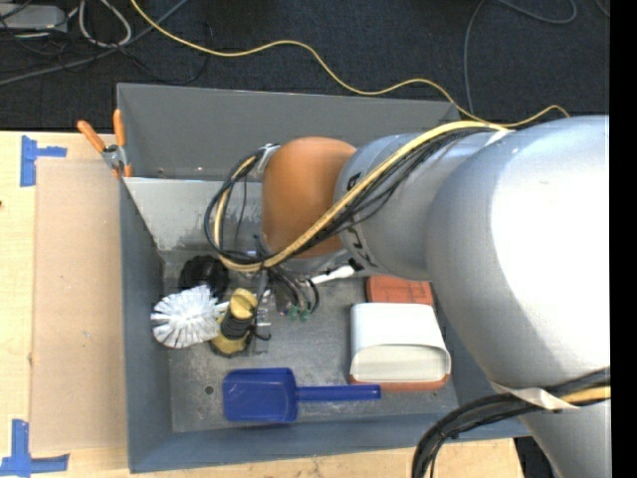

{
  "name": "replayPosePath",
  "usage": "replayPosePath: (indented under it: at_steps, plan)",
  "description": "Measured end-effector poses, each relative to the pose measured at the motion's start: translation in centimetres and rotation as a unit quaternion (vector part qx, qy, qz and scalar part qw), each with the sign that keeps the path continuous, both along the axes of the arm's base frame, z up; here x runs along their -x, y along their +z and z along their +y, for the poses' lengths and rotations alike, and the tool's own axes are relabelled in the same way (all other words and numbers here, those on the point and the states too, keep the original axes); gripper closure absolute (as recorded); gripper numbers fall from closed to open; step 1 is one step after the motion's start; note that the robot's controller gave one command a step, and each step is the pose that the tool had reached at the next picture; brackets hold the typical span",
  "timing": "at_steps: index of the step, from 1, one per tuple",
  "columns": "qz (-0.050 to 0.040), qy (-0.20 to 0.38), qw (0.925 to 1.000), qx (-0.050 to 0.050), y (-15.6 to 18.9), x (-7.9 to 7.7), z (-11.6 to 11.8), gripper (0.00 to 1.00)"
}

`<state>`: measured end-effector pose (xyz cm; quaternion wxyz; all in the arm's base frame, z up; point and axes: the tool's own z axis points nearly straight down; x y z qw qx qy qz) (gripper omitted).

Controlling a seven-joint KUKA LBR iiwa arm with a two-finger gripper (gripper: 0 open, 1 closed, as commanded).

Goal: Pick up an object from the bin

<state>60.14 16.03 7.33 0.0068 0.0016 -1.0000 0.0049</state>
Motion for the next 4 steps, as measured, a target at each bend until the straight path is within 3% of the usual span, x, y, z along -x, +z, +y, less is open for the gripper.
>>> replayPosePath:
  at_steps: [1, 2, 3, 4]
  plan:
    - [0.0067, -0.011, 0.9999, 0.003, 1.2, 0.0, 0.6, 0.0]
    - [0.0068, 0.031, 0.9995, 0.001, 9.2, 0.6, 0.2, 0.0]
    - [0.0002, 0.025, 0.9997, -0.001, 6.2, -0.1, 0.8, 0.0]
    - [0.0023, 0.051, 0.9987, 0.0, 4.4, 4.6, 2.0, 0.0]
